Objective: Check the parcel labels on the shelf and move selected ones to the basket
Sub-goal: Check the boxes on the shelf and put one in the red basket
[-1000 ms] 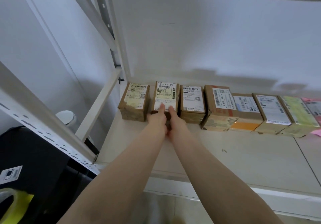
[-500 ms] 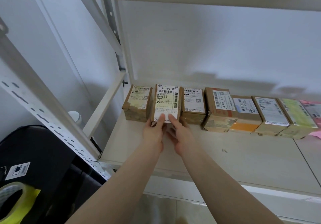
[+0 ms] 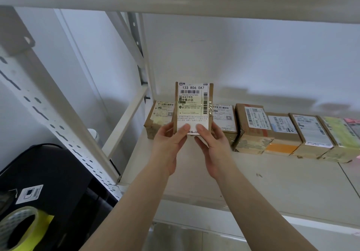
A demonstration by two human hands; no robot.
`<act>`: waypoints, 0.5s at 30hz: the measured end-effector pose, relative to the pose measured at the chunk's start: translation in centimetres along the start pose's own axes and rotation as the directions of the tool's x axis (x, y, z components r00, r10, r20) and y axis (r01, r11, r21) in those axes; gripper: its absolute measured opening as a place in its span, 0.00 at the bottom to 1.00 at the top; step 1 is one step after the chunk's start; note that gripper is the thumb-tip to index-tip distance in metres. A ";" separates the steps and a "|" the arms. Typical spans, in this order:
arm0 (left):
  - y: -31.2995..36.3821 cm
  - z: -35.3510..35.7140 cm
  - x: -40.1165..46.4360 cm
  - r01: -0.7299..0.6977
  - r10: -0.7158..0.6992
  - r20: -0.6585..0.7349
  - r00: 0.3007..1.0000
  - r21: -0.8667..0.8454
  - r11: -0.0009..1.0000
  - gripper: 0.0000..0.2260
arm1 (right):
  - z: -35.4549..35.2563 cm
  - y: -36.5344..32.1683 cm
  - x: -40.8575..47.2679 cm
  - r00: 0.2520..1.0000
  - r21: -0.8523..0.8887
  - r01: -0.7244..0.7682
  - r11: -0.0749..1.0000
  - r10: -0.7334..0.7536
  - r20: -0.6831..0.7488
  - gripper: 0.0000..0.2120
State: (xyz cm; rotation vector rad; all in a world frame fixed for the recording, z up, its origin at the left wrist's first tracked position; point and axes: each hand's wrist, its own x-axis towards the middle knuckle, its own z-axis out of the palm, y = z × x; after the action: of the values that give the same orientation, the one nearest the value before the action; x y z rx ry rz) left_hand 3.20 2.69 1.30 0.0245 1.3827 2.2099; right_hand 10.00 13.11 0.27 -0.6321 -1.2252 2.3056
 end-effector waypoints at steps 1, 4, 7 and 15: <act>0.0 0.0 0.1 -0.003 0.003 0.002 1.000 -0.002 1.000 0.23 | 0.1 -0.1 0.0 1.000 -0.005 0.006 1.000 -0.006 0.000 0.29; 0.2 0.0 0.2 -0.010 0.010 -0.005 1.000 -0.012 1.000 0.24 | 0.3 -0.1 -0.1 1.000 -0.015 0.009 1.000 -0.009 -0.016 0.30; 0.2 0.1 0.2 -0.006 0.006 -0.017 1.000 -0.022 1.000 0.23 | 0.5 0.0 -0.2 0.999 0.013 -0.007 1.000 0.008 -0.039 0.30; -0.2 0.0 0.2 0.003 -0.003 -0.035 0.999 -0.002 1.000 0.23 | 0.5 0.1 -0.6 0.998 0.045 -0.035 0.998 0.037 -0.054 0.29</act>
State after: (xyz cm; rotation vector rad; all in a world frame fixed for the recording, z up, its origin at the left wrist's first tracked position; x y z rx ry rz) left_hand 3.08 2.86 1.13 -0.0168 1.3984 2.2196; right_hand 10.16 12.40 0.52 -0.7024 -1.1444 2.3220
